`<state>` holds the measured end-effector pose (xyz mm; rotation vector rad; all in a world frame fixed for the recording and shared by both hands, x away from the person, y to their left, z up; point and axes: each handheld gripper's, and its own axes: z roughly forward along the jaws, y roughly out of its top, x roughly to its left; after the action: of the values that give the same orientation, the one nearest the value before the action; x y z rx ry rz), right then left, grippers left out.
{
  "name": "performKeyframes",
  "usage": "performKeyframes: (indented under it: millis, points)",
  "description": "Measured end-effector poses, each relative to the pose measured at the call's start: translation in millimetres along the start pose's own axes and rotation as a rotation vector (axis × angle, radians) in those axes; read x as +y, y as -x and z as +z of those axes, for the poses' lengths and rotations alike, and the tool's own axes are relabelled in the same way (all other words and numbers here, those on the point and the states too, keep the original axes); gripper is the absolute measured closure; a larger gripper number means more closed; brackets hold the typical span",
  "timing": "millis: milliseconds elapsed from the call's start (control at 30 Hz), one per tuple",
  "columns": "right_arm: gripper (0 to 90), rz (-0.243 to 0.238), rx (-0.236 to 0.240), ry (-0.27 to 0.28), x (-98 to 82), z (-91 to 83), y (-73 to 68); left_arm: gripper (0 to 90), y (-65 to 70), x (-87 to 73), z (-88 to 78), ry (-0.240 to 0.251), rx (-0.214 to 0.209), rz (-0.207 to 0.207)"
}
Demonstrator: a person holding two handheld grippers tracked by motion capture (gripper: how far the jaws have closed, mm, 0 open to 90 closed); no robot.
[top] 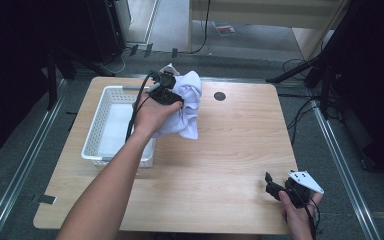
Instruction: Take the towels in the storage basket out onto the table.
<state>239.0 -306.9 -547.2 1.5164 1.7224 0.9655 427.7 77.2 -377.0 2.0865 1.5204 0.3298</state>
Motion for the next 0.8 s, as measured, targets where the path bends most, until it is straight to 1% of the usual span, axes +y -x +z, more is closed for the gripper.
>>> performKeyframes:
  millis: [33, 67, 100, 233, 433, 500, 567, 700, 733, 767, 800]
  points:
    - [13.0, -0.001, 0.002, -0.001, 0.0, 0.0, 0.0, 57.1, 0.0, 0.0, 0.0, 0.0, 0.0, 0.0]
    - [13.0, -0.002, 0.002, 0.0, 0.0, -0.1, 0.0, 57.1, 3.8, 1.0, 3.2, -0.01, -0.004, 0.009]
    - [13.1, -0.002, 0.003, -0.001, 0.0, -0.2, 0.1, 57.0, 9.8, 1.7, 8.7, -0.009, -0.012, 0.009]
    - [13.0, 0.002, 0.004, -0.001, 0.0, -0.3, 0.3, 56.9, 22.3, 2.1, 22.7, -0.015, -0.028, 0.016]
    - [13.0, 0.005, 0.01, 0.003, 0.0, -0.2, 0.7, 56.2, 39.5, -1.6, 47.4, -0.022, -0.053, 0.004]
    - [13.0, 0.006, 0.009, 0.001, 0.1, -0.2, 0.8, 55.9, 43.9, -3.5, 54.8, -0.026, -0.062, -0.005]
    - [13.1, 0.006, 0.009, 0.001, 0.1, -0.3, 0.8, 55.8, 47.0, -6.2, 62.7, -0.04, -0.071, -0.009]
    - [13.0, 0.01, 0.012, 0.003, 0.1, -0.2, 0.8, 54.6, 50.4, -13.2, 77.0, -0.034, -0.086, -0.037]
    - [13.0, 0.009, 0.012, 0.002, 0.1, -0.2, 0.8, 54.3, 50.4, -13.2, 77.0, -0.034, -0.086, -0.037]
    - [13.0, 0.008, 0.012, 0.002, 0.1, -0.2, 0.7, 53.8, 51.8, -17.0, 83.2, -0.033, -0.092, -0.054]
    - [13.0, 0.007, 0.011, 0.002, 0.1, -0.2, 0.6, 53.4, 53.4, -19.4, 87.8, -0.04, -0.092, -0.056]
